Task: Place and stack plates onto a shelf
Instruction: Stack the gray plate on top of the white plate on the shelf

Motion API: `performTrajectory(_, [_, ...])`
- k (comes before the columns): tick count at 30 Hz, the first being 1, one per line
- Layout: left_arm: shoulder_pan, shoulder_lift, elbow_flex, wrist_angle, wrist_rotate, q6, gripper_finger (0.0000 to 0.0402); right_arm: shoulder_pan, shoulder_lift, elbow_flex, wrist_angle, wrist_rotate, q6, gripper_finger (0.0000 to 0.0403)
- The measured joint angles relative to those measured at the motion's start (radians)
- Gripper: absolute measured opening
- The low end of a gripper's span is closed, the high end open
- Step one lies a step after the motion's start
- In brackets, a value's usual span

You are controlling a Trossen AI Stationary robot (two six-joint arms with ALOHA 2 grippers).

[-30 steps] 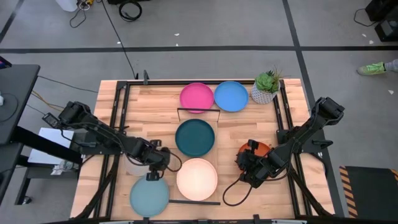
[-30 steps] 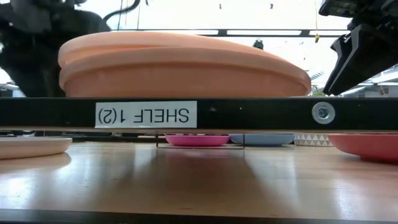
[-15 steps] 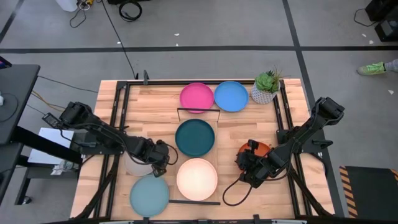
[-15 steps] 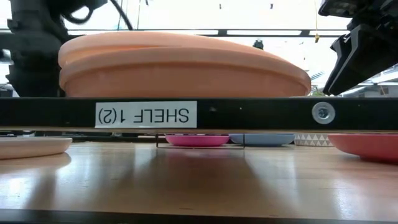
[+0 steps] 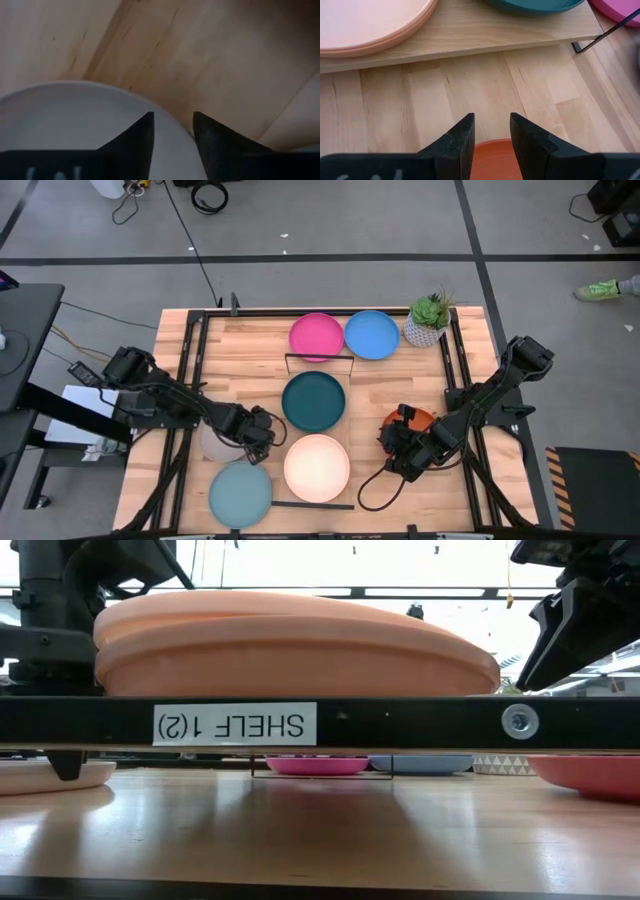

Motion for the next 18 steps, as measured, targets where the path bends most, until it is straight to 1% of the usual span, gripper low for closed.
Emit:
performTrajectory(3, [0.0,0.0,0.0,0.001,0.001,0.026,0.0104,0.0,0.0,0.0,0.0,0.0,0.001,0.013])
performTrajectory(5, [0.0,0.0,-0.001,-0.016,0.001,0.056,0.0076,0.0,0.0,0.0,0.0,0.0,0.001,0.013])
performTrajectory(8, [-0.007,-0.012,-0.002,-0.025,0.004,0.097,0.0023,0.0,0.0,0.0,0.0,-0.002,-0.001,0.013])
performTrajectory(9, [-0.01,-0.024,-0.002,-0.03,-0.003,0.109,0.0015,0.0,0.0,0.0,-0.001,-0.004,-0.003,0.013])
performTrajectory(13, [-0.014,-0.094,0.007,-0.06,0.011,0.123,0.0014,-0.006,0.0,0.0,0.0,-0.005,-0.004,0.013])
performTrajectory(15, [-0.014,-0.139,0.036,-0.122,0.011,0.138,0.0014,-0.022,0.0,0.0,0.001,-0.027,-0.004,0.013])
performTrajectory(18, [-0.017,-0.199,0.109,-0.209,-0.004,0.233,0.0014,-0.06,-0.005,-0.001,0.006,-0.072,-0.026,0.013])
